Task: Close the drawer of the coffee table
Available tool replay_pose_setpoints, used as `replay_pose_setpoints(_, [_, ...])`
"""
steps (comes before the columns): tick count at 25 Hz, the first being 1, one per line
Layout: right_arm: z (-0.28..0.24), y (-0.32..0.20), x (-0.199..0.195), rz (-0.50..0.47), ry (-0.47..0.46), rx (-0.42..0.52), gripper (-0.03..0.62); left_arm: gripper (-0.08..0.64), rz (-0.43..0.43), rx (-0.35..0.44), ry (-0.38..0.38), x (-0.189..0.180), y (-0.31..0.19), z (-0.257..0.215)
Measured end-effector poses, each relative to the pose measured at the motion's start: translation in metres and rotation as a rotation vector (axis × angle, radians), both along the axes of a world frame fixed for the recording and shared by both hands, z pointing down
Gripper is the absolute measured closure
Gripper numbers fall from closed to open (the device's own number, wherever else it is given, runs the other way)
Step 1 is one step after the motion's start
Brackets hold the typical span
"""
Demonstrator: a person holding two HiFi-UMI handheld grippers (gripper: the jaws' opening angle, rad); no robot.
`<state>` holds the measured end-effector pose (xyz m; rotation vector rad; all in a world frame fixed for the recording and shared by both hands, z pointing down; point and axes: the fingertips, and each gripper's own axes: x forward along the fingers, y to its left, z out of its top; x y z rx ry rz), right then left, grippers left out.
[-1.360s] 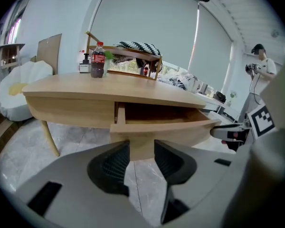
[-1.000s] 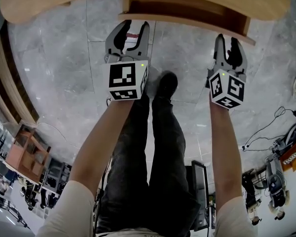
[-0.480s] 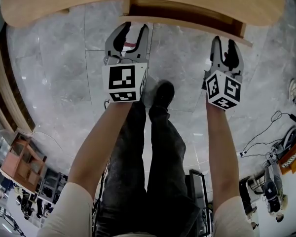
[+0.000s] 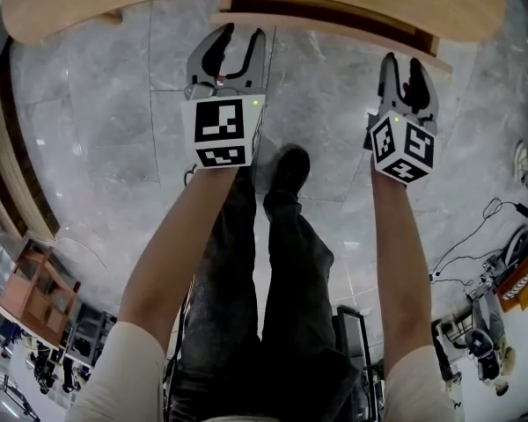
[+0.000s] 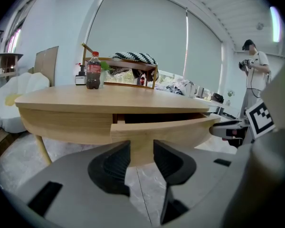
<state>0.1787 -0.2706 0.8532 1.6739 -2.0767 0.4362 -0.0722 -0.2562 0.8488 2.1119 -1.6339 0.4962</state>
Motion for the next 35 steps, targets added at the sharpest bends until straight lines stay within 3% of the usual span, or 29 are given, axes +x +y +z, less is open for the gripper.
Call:
replay_pose_setpoints(30, [-0.004,-0.047,-0.008,-0.01,-0.032,0.063,0.362,0.391,0.004,0.055,-0.035,-0.003,-0.046,-0.002])
replay_pose_setpoints(35, [0.001,-0.056,-0.009,-0.005,-0.039,0.08,0.356,0.365,0.017,0.077,-0.03,-0.001,-0.054,0.003])
